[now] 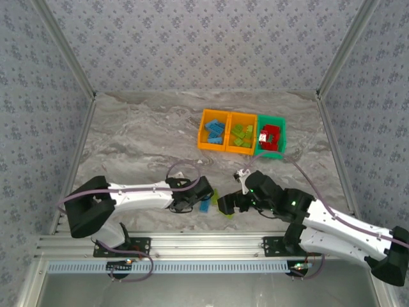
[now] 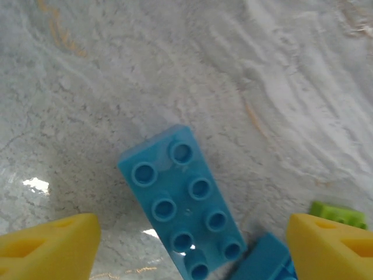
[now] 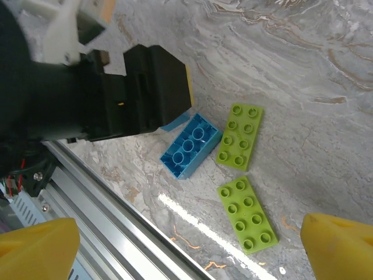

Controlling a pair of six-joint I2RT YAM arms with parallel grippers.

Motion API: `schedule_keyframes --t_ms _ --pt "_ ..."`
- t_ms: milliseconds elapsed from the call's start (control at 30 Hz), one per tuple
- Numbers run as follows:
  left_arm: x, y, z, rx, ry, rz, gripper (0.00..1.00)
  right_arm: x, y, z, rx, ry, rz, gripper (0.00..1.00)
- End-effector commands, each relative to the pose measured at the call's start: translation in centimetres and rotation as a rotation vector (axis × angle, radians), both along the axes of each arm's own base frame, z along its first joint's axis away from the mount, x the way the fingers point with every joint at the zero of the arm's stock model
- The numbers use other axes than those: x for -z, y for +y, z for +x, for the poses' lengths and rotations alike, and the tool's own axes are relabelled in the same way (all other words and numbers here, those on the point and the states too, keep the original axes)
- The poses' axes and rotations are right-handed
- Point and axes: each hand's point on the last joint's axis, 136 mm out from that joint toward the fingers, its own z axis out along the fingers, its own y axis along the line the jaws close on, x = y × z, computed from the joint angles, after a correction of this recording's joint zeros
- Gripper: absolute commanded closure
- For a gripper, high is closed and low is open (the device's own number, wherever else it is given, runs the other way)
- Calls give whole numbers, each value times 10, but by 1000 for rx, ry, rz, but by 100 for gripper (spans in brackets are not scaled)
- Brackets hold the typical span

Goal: Sort the legos into containers by color

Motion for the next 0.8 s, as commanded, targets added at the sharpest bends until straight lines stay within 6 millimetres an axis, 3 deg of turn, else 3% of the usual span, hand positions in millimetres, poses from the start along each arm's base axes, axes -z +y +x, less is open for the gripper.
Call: schedule_keyframes --t_ms 0,67,200,400,533,667,767 --pt "6 0 1 -54 26 2 24 6 -11 -5 41 50 21 0" --pt "12 1 0 -53 40 11 36 7 -16 -8 55 60 29 0" --pt "16 3 -1 -59 42 15 51 7 -21 -11 56 68 40 0" --pt "7 0 3 -33 4 -21 71 -6 -7 -24 -45 82 100 1" --pt "-31 -6 20 27 -118 -48 76 -20 -2 -26 -70 73 143 1" --pt "-95 -6 57 95 -316 10 76 -34 -5 -19 -43 21 165 1" --pt "-131 -9 92 121 -412 66 76 -35 -10 -12 0 -12 154 0"
